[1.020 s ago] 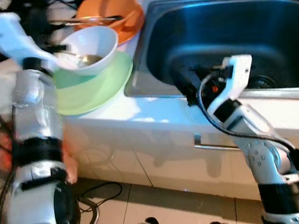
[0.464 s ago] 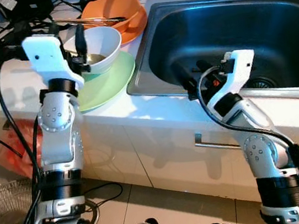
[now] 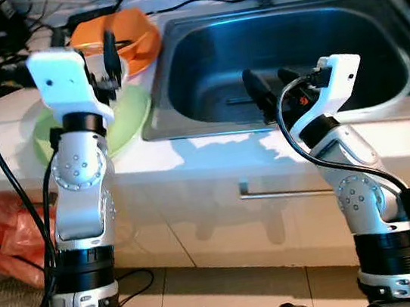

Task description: Kitchen organization

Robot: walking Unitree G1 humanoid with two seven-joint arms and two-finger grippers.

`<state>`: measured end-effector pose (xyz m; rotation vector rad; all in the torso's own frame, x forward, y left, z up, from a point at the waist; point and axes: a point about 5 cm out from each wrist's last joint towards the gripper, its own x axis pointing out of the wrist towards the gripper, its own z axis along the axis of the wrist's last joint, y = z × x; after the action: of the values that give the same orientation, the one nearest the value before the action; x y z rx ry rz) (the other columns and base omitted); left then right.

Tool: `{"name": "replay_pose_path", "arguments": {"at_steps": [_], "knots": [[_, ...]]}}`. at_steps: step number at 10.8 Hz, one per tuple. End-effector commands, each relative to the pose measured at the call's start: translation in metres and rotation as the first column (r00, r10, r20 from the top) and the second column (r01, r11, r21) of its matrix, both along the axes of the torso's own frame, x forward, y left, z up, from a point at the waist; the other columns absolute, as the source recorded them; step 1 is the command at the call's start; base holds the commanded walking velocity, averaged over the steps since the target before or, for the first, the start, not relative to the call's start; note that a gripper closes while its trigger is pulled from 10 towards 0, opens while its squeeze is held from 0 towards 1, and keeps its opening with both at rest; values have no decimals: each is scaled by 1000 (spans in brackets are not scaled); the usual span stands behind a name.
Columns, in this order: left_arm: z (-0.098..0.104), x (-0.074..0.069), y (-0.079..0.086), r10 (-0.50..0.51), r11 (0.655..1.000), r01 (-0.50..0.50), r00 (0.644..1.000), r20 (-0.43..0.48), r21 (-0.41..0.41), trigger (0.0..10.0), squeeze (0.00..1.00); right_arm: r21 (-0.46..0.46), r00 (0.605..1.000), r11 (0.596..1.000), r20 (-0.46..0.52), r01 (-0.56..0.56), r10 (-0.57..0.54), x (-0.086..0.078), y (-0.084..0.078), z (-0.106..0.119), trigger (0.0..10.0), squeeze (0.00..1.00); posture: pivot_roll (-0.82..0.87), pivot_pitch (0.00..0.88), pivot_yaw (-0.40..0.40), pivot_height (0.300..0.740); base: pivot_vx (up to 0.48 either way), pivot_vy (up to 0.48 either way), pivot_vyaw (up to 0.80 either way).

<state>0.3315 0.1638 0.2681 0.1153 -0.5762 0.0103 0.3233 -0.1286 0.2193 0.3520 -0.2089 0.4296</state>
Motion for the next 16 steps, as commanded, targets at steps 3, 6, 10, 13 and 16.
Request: {"name": "replay_pose_path", "arguments": {"at_steps": [3,6,10,13,16], "knots": [[1,2,11,41,999,-42,999,-32,-33,10000,0,-2,1000,1000,21,-1,1,0,2,5,10000,0,17,100,107,740,0,320,0],[-4,6,13,38,998,-41,997,-66,-41,10000,0,-4,1000,1000,16,7,-7,0,1,4,10000,0,12,105,108,740,0,480,0],[-3,6,9,-8,1000,7,998,-69,-12,10000,0,-8,1000,1000,10,11,-11,-2,0,2,10000,0,8,110,109,740,0,0,0],[1,5,16,40,999,-40,998,-46,6,10000,0,-10,999,1000,18,27,-27,-2,-2,3,10000,0,6,113,109,740,200,0,0],[-1,4,17,56,998,-55,997,-52,14,10000,0,-20,999,999,25,37,-37,-1,-3,4,10000,4,5,112,106,740,410,0,0]]}}
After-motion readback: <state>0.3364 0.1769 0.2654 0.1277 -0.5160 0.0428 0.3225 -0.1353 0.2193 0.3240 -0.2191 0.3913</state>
